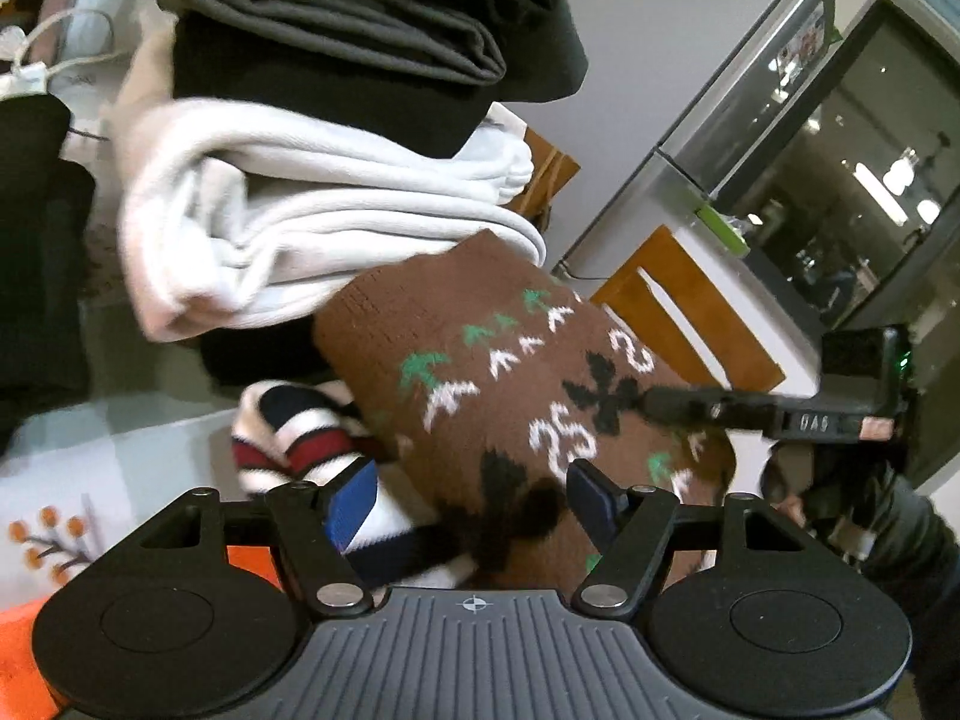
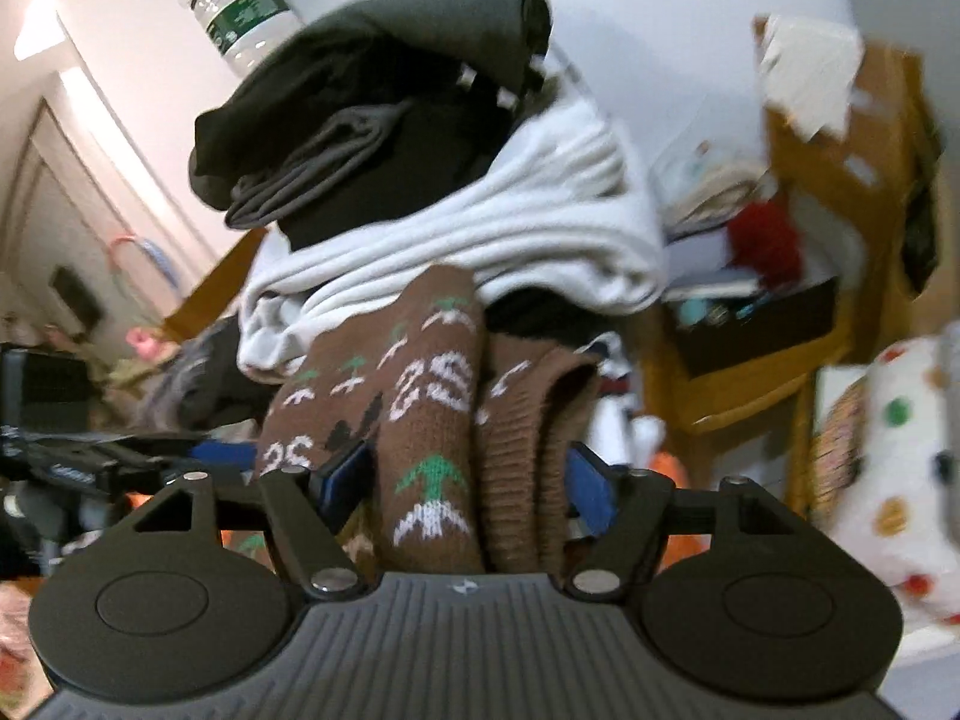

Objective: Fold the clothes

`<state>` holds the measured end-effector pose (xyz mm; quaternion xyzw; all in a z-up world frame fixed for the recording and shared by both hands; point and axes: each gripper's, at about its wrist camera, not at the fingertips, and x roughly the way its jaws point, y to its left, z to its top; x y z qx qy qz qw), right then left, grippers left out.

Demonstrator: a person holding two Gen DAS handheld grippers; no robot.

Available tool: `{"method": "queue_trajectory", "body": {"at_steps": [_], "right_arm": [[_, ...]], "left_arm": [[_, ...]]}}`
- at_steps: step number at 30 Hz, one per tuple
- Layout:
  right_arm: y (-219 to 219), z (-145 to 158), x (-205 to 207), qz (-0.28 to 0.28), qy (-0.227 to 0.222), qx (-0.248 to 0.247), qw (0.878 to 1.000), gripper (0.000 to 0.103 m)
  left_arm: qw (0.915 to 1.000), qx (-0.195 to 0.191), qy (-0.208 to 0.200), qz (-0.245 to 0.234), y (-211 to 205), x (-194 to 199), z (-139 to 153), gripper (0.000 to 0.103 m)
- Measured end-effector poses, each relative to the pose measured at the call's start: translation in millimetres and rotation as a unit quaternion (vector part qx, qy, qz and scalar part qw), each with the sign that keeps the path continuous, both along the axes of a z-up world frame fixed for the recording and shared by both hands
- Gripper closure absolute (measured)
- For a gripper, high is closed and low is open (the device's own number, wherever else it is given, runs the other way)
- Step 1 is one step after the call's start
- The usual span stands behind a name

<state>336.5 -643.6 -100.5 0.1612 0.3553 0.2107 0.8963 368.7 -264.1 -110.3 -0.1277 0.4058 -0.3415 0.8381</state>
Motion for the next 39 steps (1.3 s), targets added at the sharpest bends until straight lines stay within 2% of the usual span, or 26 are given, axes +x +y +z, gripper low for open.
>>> {"method": "queue_trajectory", "body": {"at_steps": [6, 10, 14, 17, 21, 25, 27, 30, 34, 39], "right_arm": [[12, 28, -40, -0.035, -0.037, -0.093, 0.994, 0.03], [21, 38, -64, -0.039, -0.049, -0.113, 0.992, 0.037], [32, 47, -87, -0.044, -0.053, -0.116, 0.991, 0.037], [40, 52, -104, -0.043, -0.057, -0.122, 0.99, 0.037], [51, 60, -128, -0.047, -0.067, -0.13, 0.988, 0.03], [65, 72, -153, -0.051, -0.082, -0.141, 0.985, 0.016], [73, 79, -167, -0.054, -0.092, -0.148, 0.983, 0.012], [86, 90, -190, -0.066, -0.113, -0.16, 0.978, 0.001], [103, 103, -216, -0.064, -0.14, -0.162, 0.975, 0.0], [124, 114, -240, -0.073, -0.15, -0.163, 0.973, 0.0]], "left_arm": [[0.9993, 0.026, -0.027, 0.006, 15, -49, 23, 0.029], [0.9979, 0.045, -0.047, 0.007, 18, -86, 37, 0.025], [0.9941, 0.076, -0.078, 0.001, 19, -122, 49, 0.022], [0.992, 0.083, -0.095, 0.004, 22, -144, 57, 0.019], [0.9869, 0.094, -0.129, 0.025, 28, -173, 68, 0.013], [0.9778, 0.115, -0.168, 0.05, 32, -203, 82, 0.001], [0.9735, 0.12, -0.184, 0.063, 36, -219, 90, 0.0], [0.9711, 0.116, -0.193, 0.079, 43, -238, 97, 0.0], [0.9669, 0.115, -0.203, 0.103, 51, -260, 105, 0.0], [0.958, 0.124, -0.22, 0.135, 59, -285, 116, 0.0]]}}
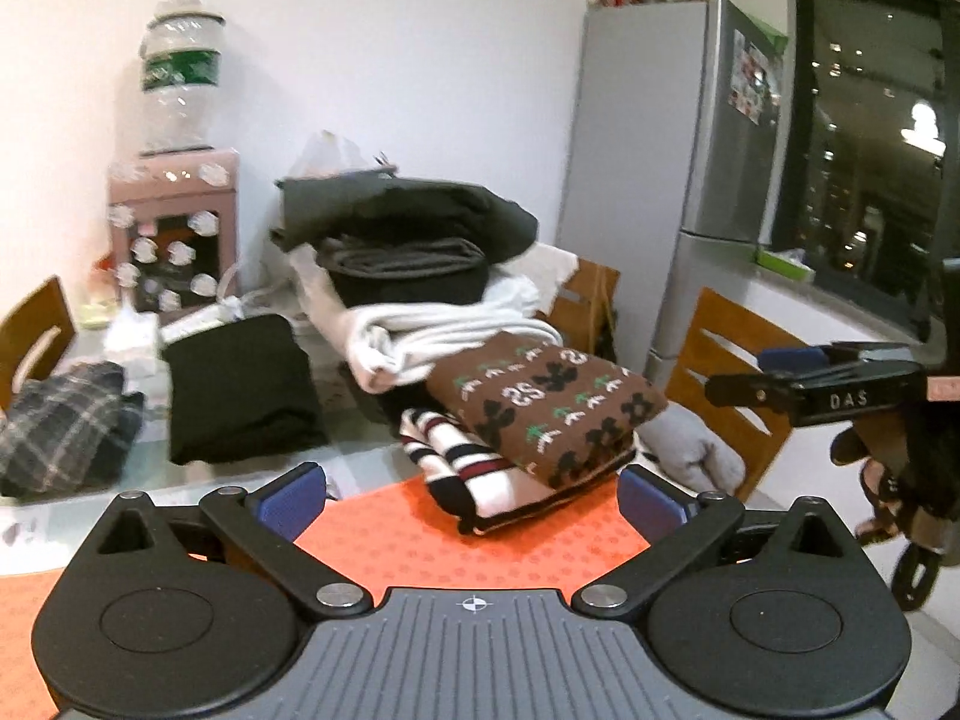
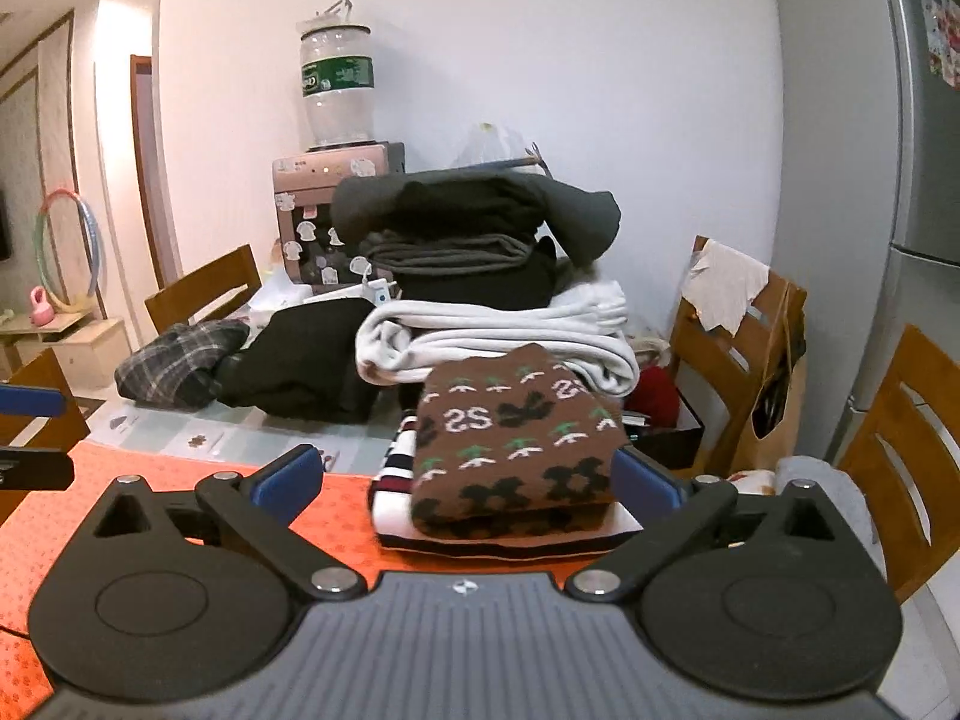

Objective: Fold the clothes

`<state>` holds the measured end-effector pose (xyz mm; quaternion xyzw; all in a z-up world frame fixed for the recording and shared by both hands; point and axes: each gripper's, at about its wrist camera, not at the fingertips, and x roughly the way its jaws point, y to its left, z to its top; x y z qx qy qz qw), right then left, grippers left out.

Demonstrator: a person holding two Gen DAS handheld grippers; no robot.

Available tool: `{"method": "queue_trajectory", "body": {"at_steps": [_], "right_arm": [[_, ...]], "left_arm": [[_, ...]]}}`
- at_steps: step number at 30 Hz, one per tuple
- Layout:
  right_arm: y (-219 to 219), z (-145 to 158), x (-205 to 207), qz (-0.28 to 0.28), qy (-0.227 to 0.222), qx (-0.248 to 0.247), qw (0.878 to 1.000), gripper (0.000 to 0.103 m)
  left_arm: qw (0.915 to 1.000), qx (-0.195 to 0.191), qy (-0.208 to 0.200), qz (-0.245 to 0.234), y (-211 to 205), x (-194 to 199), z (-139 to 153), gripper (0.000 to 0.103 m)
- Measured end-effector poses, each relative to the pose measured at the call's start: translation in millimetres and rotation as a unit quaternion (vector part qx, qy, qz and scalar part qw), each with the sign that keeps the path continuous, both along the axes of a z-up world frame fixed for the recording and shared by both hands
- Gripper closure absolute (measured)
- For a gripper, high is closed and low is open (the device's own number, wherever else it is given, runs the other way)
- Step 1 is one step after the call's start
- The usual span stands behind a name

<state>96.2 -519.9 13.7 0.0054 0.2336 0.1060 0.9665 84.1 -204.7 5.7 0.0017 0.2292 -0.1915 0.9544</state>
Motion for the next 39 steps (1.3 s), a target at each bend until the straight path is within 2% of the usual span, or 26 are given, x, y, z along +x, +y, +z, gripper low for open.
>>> {"method": "queue_trajectory", "body": {"at_steps": [5, 9, 16, 21, 27, 39], "right_arm": [[26, 9, -21, -0.018, -0.011, -0.026, 0.999, 0.0], [41, 14, -32, -0.039, 0.002, -0.024, 0.999, 0.0], [66, 8, -48, -0.099, 0.048, -0.006, 0.994, 0.0], [88, -2, -59, -0.108, 0.065, -0.021, 0.992, 0.0], [103, 0, -68, -0.103, 0.062, -0.031, 0.992, 0.0], [123, -4, -74, -0.115, 0.063, -0.024, 0.991, 0.0]], "left_arm": [[0.999, 0.034, 0.009, 0.028, 1, -17, 6, 0.0], [0.9966, 0.063, 0.006, 0.052, -2, -30, 7, 0.0], [0.9972, 0.057, 0.013, 0.045, -4, -47, 8, 0.0], [0.9973, 0.048, 0.031, 0.047, -3, -53, 3, 0.0], [0.9957, 0.047, 0.07, 0.036, 3, -51, -4, 0.0], [0.995, 0.055, 0.072, 0.042, 22, -50, -2, 0.0]]}}
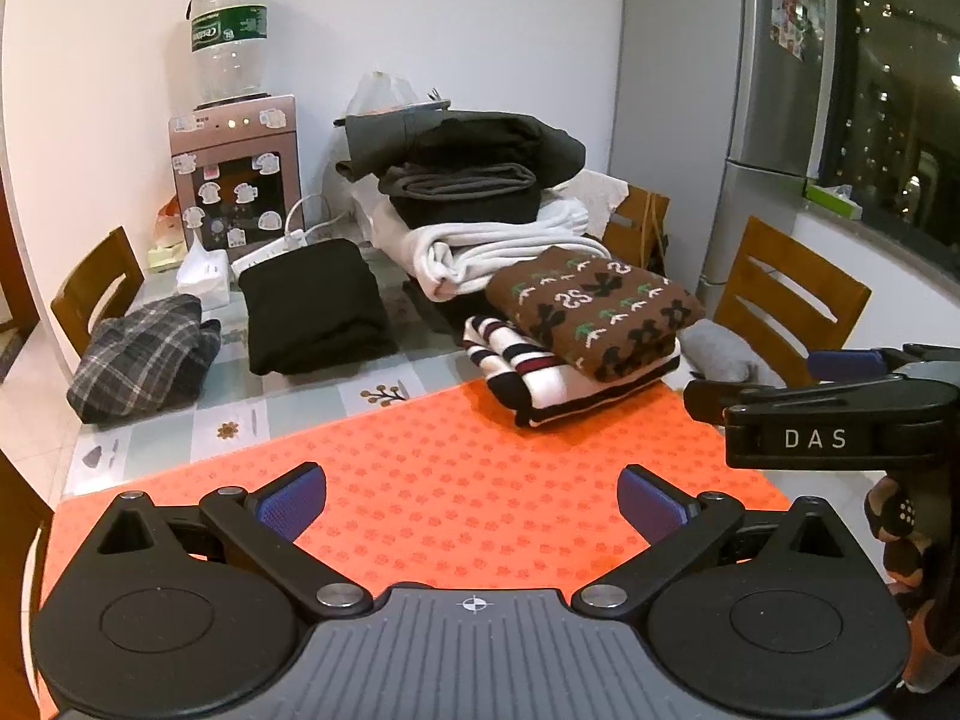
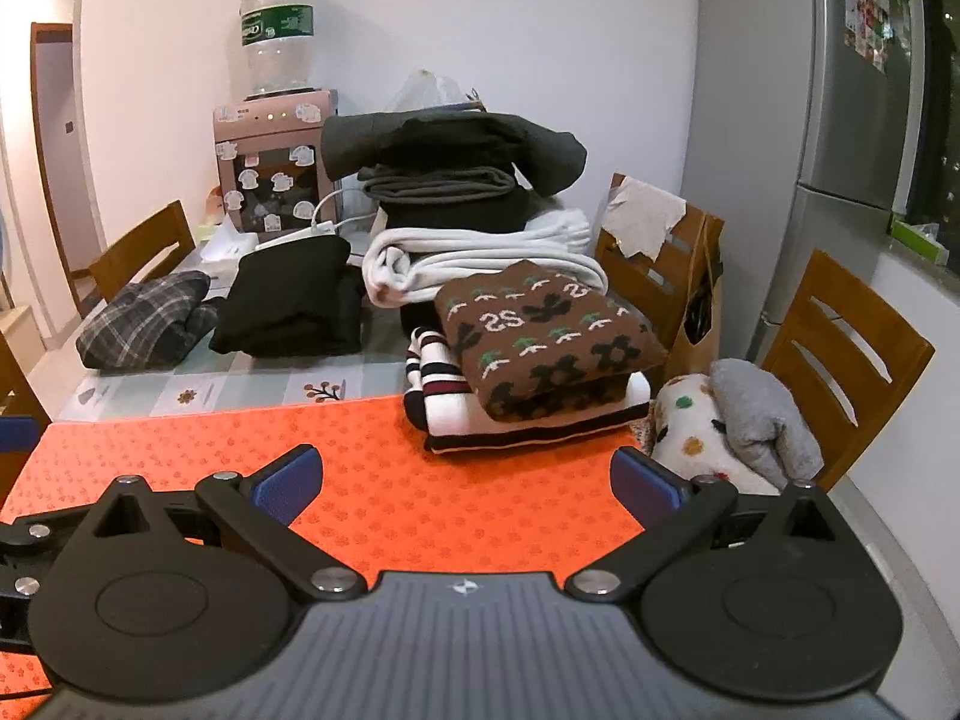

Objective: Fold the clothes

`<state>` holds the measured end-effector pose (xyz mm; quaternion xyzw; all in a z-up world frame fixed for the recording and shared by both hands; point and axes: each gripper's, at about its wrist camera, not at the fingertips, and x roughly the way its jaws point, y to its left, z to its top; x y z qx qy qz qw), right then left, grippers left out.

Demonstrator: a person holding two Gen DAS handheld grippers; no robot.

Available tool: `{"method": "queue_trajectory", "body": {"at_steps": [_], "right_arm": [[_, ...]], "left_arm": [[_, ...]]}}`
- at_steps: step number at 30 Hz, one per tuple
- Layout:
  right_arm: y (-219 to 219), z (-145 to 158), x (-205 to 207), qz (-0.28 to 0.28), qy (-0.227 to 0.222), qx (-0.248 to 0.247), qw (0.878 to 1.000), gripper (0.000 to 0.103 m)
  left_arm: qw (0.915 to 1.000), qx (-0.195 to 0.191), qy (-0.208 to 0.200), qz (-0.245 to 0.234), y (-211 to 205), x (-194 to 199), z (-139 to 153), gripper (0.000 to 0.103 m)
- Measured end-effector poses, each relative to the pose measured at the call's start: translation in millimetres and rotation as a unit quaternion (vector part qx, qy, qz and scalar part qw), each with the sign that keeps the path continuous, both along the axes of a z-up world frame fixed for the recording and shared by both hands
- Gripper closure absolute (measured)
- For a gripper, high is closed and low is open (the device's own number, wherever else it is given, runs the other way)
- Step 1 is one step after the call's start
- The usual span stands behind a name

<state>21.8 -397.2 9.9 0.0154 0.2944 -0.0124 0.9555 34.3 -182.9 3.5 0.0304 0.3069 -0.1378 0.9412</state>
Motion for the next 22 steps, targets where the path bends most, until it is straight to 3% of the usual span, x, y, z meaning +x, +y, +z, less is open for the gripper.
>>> {"method": "queue_trajectory", "body": {"at_steps": [22], "right_arm": [[8, 3, 7, 0.025, 0.001, -0.002, 1.0, 0.0]], "left_arm": [[0.9994, -0.001, 0.001, 0.035, 6, -10, 3, 0.0]]}}
